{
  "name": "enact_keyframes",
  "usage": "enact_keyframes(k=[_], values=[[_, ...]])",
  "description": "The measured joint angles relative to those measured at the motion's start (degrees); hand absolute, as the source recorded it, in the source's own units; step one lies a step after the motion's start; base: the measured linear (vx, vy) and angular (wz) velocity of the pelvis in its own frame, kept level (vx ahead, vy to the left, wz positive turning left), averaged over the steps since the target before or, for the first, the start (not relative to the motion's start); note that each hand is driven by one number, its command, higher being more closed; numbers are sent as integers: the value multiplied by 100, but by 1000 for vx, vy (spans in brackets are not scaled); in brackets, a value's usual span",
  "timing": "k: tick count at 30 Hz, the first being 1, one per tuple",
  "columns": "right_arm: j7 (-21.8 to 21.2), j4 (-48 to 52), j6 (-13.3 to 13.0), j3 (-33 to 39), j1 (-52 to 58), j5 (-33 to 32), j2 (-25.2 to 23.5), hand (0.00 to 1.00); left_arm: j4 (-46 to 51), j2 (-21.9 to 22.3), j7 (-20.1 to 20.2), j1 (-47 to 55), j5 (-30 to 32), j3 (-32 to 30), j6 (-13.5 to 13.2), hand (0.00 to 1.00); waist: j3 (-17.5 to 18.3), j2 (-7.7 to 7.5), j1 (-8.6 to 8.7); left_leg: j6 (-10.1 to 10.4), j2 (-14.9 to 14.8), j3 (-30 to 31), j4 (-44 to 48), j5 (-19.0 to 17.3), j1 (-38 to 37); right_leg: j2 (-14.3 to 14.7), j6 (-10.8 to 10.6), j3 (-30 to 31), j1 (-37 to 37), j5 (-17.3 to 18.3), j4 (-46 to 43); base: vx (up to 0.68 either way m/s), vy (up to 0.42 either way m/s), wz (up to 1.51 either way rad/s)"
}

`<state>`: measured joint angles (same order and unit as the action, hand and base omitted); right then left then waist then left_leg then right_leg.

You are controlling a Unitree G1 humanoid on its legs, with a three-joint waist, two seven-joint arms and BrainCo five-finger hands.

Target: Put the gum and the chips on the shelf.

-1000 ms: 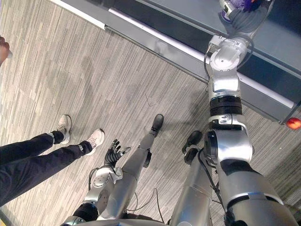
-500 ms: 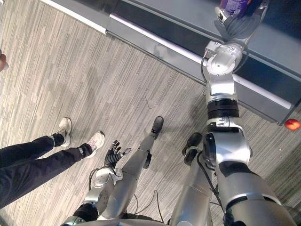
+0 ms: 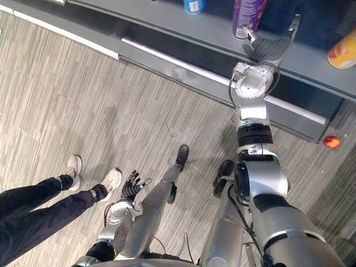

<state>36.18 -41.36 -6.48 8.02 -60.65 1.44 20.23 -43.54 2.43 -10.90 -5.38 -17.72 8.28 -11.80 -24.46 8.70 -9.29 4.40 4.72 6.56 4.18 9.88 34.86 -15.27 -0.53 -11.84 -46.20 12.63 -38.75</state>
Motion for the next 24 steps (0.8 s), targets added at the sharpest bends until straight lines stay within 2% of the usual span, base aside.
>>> enact_keyframes(k=[6, 10, 15, 16, 18, 20, 22, 24], values=[[-19, 27, 0, -11, 225, -23, -351, 0, -236, 15, 3, -30, 4, -280, 78, 0, 1, -2, 127, -12, -157, -212, 19, -104, -300, 218, -29, 137, 322, -120, 284, -22, -42, -26], [-48, 481, 3, -29, 804, -20, -713, 0, -537, 47, 6, -168, 2, -580, 142, 0, 2, -5, 165, -25, -291, -322, 304, -351, -518, 397, -43, 166, 727, -196, 521, 18, -33, -24], [-324, 1673, -2, -851, 1981, 93, -1488, 0, -792, 63, 1, -174, 54, -1017, 252, 0, 25, -65, 314, -38, -528, -596, 798, -826, -926, 693, -36, 317, 1394, -294, 862, 49, -11, -38], [-465, 1999, 0, -1160, 2486, 101, -1706, 0, -866, 67, -3, -173, 78, -1133, 261, 0, 57, -128, 362, -33, -596, -623, 1006, -1011, -1071, 767, -36, 351, 1637, -291, 923, 67, -3, -38], [-646, 2291, -2, -1429, 2915, 151, -1864, 0, -898, 67, -8, -169, 192, -1243, 316, 0, 82, -177, 428, -28, -649, -629, 1163, -1151, -1190, 827, -39, 345, 1840, -280, 976, 58, -3, -22], [-892, 2847, -10, -1875, 3654, 323, -2000, 0, -914, 71, -8, -159, 353, -1325, 373, 0, 146, -308, 467, -29, -752, -710, 1432, -1393, -1380, 930, -62, 379, 2164, -248, 1069, 55, 16, -26], [-1279, 3215, -91, -2344, 4404, 334, -2106, 0, -1014, 15, -8, -94, 575, -1418, 415, 0, 346, -538, 536, -25, -855, -773, 1657, -1657, -1610, 1042, -77, 416, 2515, -192, 1203, 62, 36, -25], [-1623, 3378, -184, -2661, 4915, 323, -2114, 0, -1159, -79, -6, -46, 757, -1434, 493, 0, 556, -697, 629, -5, -926, -791, 1704, -1806, -1782, 1129, -88, 433, 2790, -200, 1403, 73, 47, -16]])
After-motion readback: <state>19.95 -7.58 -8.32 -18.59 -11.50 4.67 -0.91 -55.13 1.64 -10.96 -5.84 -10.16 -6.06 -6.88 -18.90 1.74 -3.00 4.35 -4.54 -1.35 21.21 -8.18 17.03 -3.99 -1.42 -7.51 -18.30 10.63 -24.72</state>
